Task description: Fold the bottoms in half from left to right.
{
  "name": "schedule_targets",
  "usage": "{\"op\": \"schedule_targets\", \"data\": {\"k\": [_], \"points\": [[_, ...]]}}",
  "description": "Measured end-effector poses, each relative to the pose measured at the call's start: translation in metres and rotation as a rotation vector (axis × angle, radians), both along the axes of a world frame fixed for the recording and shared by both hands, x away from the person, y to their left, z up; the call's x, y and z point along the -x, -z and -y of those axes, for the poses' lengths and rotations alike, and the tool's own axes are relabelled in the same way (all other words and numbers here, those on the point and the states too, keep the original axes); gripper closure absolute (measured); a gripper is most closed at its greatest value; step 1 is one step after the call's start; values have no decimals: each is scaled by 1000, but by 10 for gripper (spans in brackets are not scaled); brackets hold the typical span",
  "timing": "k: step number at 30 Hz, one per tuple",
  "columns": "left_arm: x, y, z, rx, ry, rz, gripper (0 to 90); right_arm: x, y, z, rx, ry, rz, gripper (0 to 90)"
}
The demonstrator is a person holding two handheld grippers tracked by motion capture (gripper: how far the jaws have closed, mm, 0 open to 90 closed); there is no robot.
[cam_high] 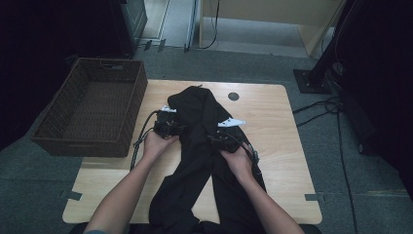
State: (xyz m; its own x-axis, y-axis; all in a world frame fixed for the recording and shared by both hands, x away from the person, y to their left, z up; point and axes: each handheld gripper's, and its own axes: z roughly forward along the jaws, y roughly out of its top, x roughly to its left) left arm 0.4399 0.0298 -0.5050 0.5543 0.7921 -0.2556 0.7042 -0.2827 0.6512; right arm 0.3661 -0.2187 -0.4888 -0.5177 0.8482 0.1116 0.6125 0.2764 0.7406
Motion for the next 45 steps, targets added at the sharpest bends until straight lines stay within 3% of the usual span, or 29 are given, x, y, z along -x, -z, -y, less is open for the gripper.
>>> {"op": "schedule_targets", "data": {"k": [3,5,7,11,18,20,22,23,24,25,26,27,29,31,34,37,39,45], "points": [[-2,3,2,19,-11,2,645,-1,6,7,-20,-17,-57,703],[-3,5,4,14,-17,9,780,-1,7,9,3,-28,-62,834],[-3,5,6,4,-16,22,867,0,5,12,5,-29,-60,887],[-10,0,6,-1,-19,2,892,2,-6,22,-16,-25,-40,890],[-27,-24,-11,-44,-39,32,894,10,-25,67,-60,9,-13,891],[-34,-30,-21,-35,-63,34,894,12,-25,82,-56,24,-27,892],[-36,-32,-26,8,-77,58,890,10,-19,99,-95,38,-64,888],[-35,-31,-23,-7,-73,62,883,8,-14,104,-88,49,-88,863],[-35,-28,-20,-28,-72,41,865,6,-8,106,-31,65,-116,798],[-35,-26,-19,-33,-73,28,785,3,0,106,14,99,-138,646],[-35,-25,-19,-11,-61,8,737,2,2,106,17,114,-141,623],[-34,-24,-19,-3,-53,-2,715,3,3,107,-12,121,-133,615],[-29,-27,-20,4,-51,17,680,8,-1,106,-65,101,-73,608],[-24,-34,-23,26,-46,19,643,14,-8,100,-52,54,-6,639],[-12,-43,-23,27,-4,45,650,20,-15,92,-39,9,39,673],[4,-47,-20,35,36,51,676,24,-12,83,-40,-42,33,675],[17,-46,-15,40,53,57,675,26,-5,79,-15,-75,22,665],[51,-33,6,51,125,51,649,32,15,68,33,-138,-28,633]]}}
